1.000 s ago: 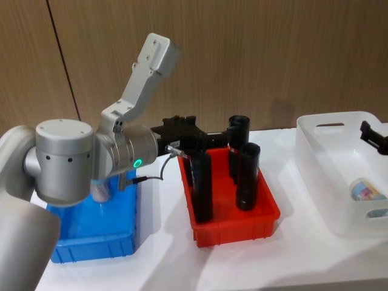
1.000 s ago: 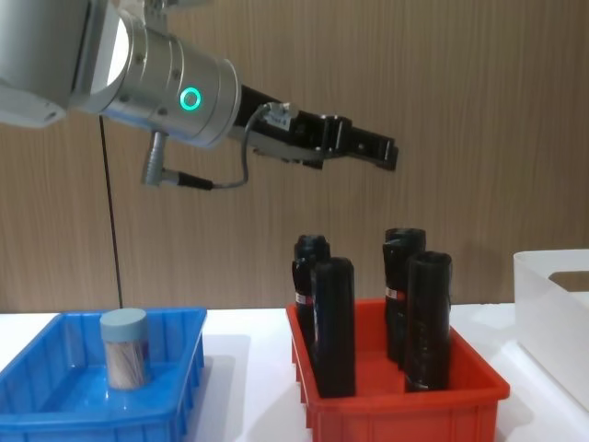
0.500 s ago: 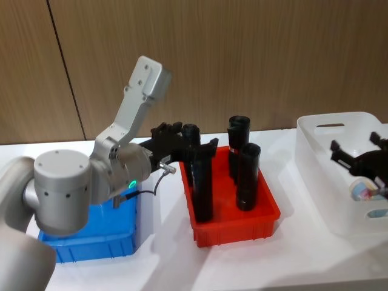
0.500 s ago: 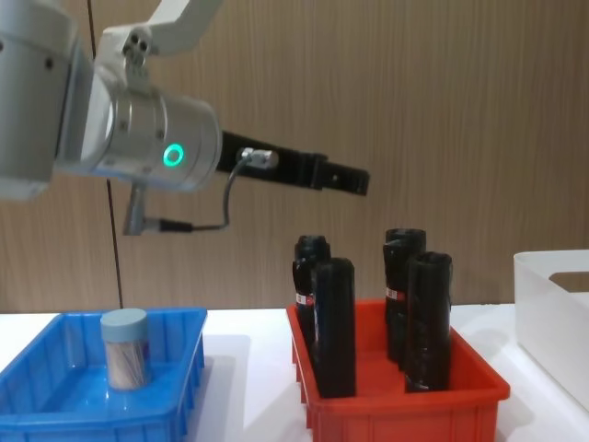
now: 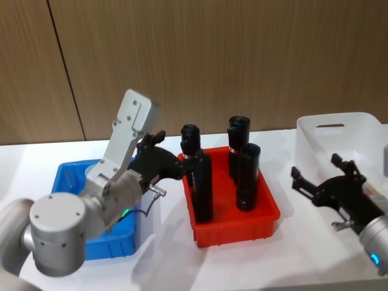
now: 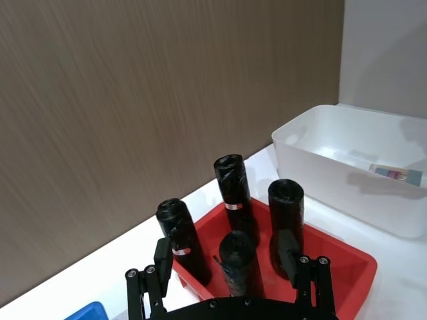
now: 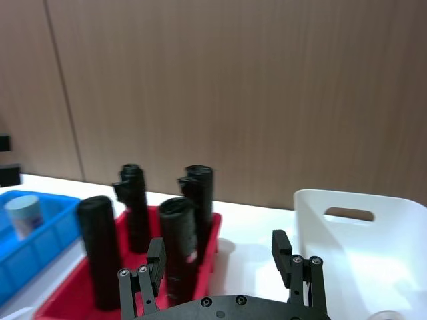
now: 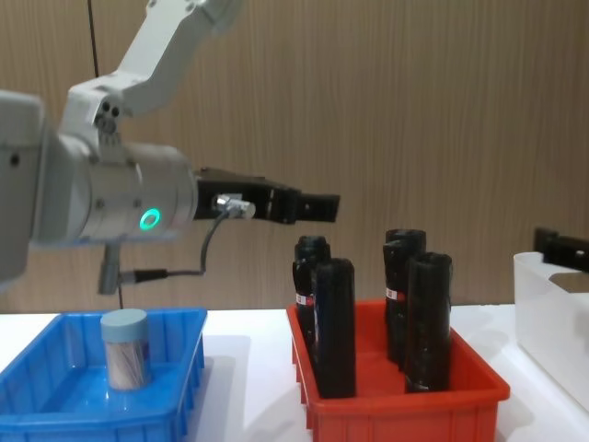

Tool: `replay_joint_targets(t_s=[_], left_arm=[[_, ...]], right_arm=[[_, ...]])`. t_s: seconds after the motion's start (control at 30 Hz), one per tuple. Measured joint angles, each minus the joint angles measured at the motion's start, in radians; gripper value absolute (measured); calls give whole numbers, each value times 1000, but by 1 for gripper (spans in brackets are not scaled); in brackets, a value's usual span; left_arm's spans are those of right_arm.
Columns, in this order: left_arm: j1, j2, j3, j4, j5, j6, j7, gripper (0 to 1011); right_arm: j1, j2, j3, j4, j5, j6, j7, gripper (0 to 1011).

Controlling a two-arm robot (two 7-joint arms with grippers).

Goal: Pick the cotton swabs from the blue box and place them into the white box.

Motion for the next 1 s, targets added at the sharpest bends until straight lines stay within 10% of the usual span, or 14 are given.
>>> replay_joint_targets(t_s=[1.0], left_arm=[[201, 83, 36, -69, 64, -343, 205, 1004]], right_arm=[[-64, -15, -36, -79, -28, -8, -17, 1002]])
